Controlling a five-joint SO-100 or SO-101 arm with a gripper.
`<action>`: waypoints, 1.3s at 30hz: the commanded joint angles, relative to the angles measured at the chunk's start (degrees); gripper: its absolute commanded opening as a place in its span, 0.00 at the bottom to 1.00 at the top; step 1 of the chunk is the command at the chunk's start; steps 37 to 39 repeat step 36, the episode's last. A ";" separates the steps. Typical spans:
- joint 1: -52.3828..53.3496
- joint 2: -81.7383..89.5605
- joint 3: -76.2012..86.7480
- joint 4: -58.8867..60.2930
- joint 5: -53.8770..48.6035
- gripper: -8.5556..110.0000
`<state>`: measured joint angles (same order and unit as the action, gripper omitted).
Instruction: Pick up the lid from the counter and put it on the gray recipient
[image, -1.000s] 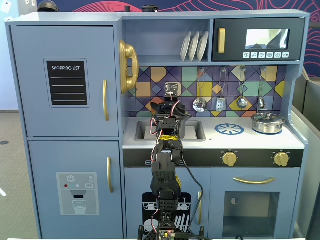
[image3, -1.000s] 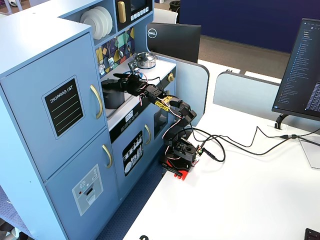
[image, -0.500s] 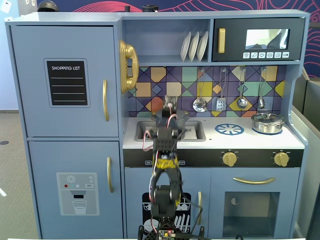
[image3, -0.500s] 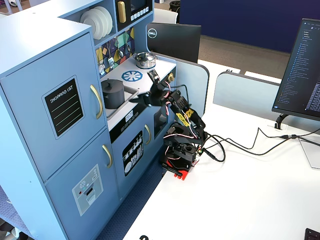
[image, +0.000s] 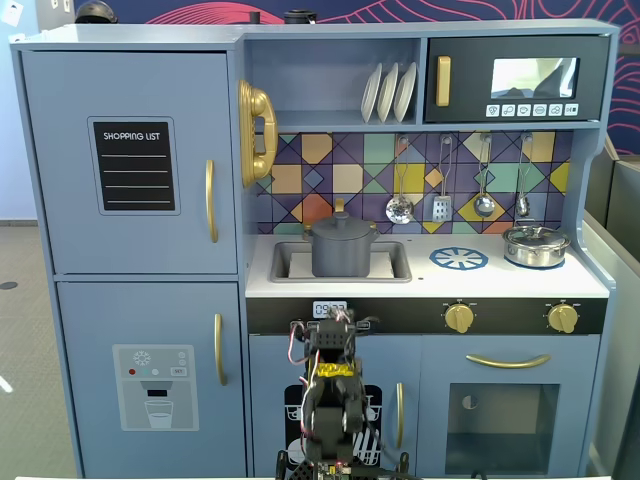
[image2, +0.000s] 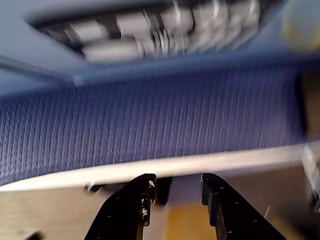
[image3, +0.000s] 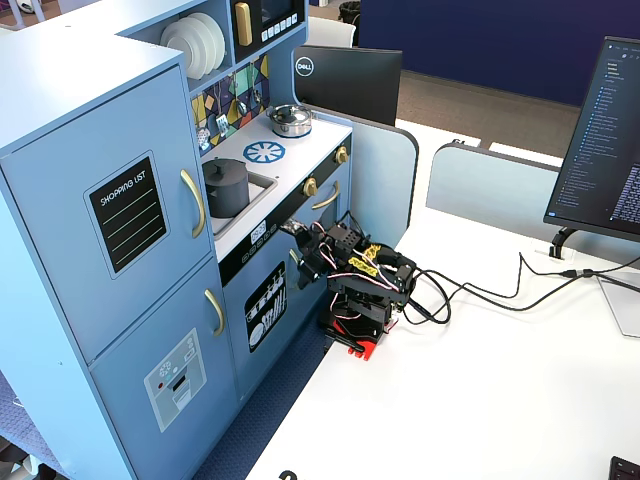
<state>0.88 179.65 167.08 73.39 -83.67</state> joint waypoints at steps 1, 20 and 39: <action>0.26 2.37 2.11 5.89 2.64 0.07; -0.79 2.46 4.83 14.24 -2.90 0.11; -0.79 2.46 4.83 14.24 -2.90 0.11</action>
